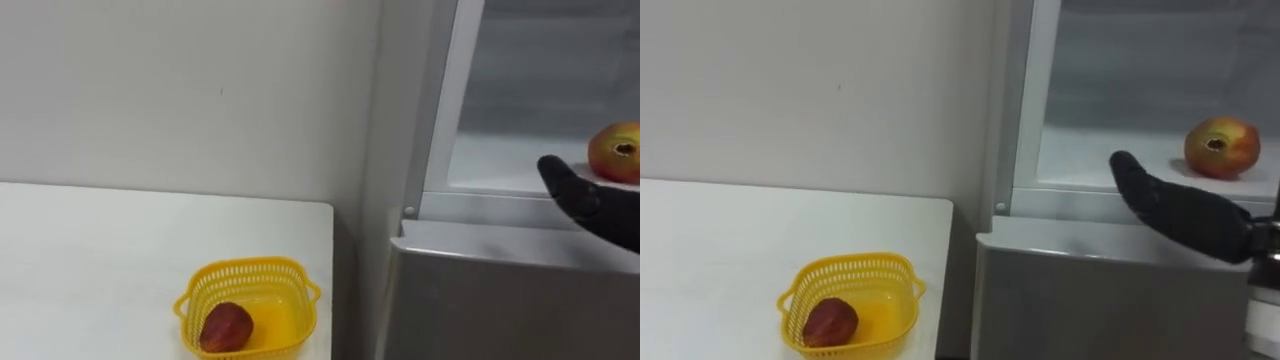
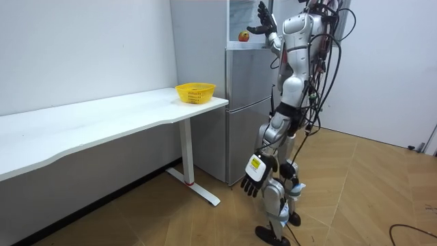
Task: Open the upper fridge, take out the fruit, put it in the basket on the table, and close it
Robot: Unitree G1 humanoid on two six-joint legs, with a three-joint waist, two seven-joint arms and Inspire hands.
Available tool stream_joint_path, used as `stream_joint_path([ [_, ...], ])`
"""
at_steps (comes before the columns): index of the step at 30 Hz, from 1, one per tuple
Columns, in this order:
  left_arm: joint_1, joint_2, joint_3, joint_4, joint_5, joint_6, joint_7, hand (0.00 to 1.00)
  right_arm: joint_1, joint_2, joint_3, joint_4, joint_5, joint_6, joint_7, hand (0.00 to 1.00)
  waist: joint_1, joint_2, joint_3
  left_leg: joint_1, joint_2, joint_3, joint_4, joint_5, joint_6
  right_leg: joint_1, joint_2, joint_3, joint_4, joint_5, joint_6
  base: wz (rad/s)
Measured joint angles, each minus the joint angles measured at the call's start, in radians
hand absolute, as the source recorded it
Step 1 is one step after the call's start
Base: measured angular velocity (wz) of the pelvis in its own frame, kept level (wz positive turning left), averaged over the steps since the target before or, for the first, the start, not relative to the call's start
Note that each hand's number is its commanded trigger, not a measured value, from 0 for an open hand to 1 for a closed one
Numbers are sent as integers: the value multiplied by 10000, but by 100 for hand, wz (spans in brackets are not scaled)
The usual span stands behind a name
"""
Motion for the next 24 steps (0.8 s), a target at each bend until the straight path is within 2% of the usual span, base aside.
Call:
stream_joint_path([
  [5,44,6,124,19,0,4,-181,0,-84,-256,-315,539,355,37,-322,0,4,-142,4,102,-8,16,34,3,2,68,2,15,-31,-5,8,0],
  [6,28,7,144,16,1,5,-195,0,-172,-356,-398,687,511,54,-383,0,6,-212,45,121,-8,16,27,3,2,63,1,7,-38,-7,11,0],
  [8,-22,13,145,12,3,7,-194,0,-431,-486,-447,942,766,48,-576,0,8,-269,53,75,-10,-21,26,4,2,71,4,-4,-44,-12,12,2],
  [10,-62,46,179,10,79,33,-227,0,-718,-698,-529,1407,752,57,-731,0,13,-329,61,21,-11,-42,35,5,1,27,12,4,-42,-12,12,0],
  [11,-86,61,209,2,75,44,-257,0,-944,-893,-530,1784,702,109,-755,0,27,-375,31,34,-12,-49,46,5,1,24,13,5,-40,-11,12,0],
  [15,-115,113,376,-20,73,140,-370,0,-1672,-1419,-517,2890,575,461,-729,0,18,-412,14,66,-4,-99,123,5,2,71,13,-22,-18,-8,13,0],
  [24,-92,177,506,-24,11,191,-381,0,-1920,-1565,-514,3777,522,663,-599,0,36,-493,49,44,-4,-211,158,5,1,37,7,-95,-28,-10,11,2],
])
